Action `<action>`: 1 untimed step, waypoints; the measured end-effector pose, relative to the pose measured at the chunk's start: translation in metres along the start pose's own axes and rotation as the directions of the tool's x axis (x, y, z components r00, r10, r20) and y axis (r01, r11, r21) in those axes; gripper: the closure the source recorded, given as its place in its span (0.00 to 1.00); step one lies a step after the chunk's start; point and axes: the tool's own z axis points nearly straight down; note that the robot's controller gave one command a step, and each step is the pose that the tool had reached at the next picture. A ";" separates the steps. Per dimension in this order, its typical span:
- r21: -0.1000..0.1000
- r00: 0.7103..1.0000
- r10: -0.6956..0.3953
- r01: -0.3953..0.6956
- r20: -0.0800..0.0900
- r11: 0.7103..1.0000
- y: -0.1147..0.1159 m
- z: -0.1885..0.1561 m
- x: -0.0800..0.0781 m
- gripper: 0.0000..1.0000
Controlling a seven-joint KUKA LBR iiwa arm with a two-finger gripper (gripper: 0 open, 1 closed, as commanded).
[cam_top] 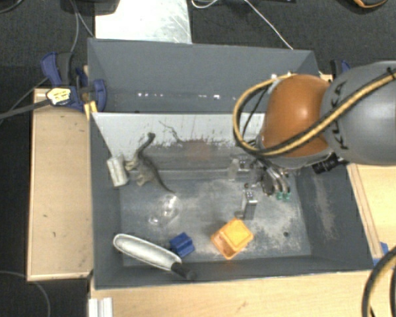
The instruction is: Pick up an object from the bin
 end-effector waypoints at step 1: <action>0.000 1.000 0.001 -0.001 0.008 1.000 0.000 -0.005 -0.002 0.00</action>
Offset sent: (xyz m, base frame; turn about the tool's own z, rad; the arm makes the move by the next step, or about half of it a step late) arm -0.0715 -0.0589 -0.0603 -0.0867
